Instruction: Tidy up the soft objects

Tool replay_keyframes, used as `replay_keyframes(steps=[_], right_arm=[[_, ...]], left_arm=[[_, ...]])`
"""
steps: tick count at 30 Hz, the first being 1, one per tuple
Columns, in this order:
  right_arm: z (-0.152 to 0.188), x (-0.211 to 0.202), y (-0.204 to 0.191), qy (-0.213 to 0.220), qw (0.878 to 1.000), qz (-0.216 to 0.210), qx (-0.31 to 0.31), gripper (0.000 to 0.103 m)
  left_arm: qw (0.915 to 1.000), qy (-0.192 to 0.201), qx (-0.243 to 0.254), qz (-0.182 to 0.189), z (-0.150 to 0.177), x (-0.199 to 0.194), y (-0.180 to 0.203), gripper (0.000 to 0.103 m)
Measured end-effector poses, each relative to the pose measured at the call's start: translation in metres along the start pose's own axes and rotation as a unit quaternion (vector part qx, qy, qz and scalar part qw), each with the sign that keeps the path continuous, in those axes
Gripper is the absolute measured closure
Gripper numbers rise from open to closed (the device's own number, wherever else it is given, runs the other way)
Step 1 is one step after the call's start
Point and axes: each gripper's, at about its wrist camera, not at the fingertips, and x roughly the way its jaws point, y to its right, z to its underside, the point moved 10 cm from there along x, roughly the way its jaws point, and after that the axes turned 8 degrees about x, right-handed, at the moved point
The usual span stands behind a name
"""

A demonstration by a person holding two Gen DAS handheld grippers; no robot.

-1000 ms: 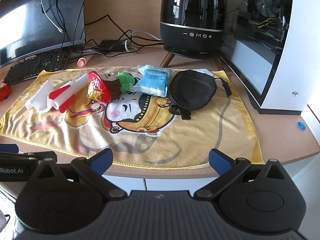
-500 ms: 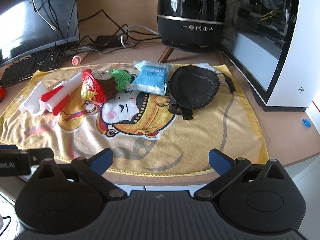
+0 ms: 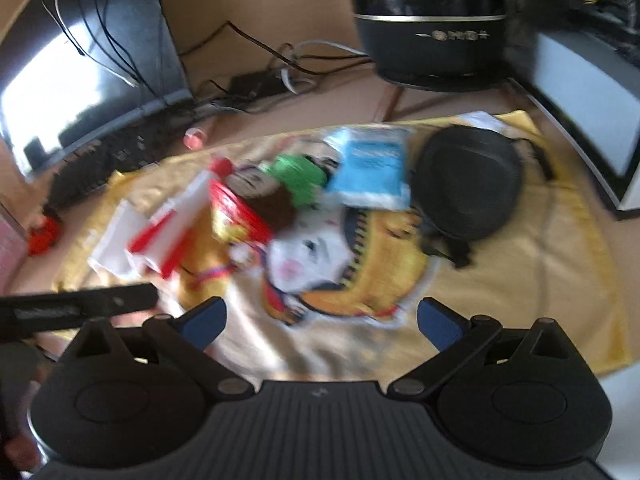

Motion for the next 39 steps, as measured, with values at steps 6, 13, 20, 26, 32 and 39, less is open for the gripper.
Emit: replay_keyframes(steps=[6,13,20,26,32,39], right_arm=[[-0.043,0.000,-0.054,0.080,0.992,-0.097,-0.011,0.000],[-0.031,0.063,-0.147,-0.020,0.985,-0.131,-0.113,0.001],[0.007,0.103,-0.219,-0.097,0.944,-0.168,-0.266,0.010],[0.043,0.139,-0.270,-0.153,0.890,-0.192,-0.385,0.008],[0.061,0.187,-0.267,-0.231,0.885,-0.185,-0.359,0.060],[-0.003,0.168,-0.237,-0.245,0.910,-0.237,-0.236,0.093]], left_arm=[[0.9992,0.007,-0.035,-0.020,-0.009,0.003,-0.072,0.000],[0.9947,0.009,-0.101,0.013,-0.006,0.006,-0.147,0.000],[0.9896,0.007,-0.142,-0.022,0.008,-0.008,-0.190,0.000],[0.9849,0.038,-0.162,-0.047,0.015,-0.030,-0.198,0.000],[0.9807,0.071,-0.163,-0.082,0.021,-0.053,-0.198,0.000],[0.9917,0.085,-0.074,-0.062,-0.006,-0.036,-0.141,0.000]])
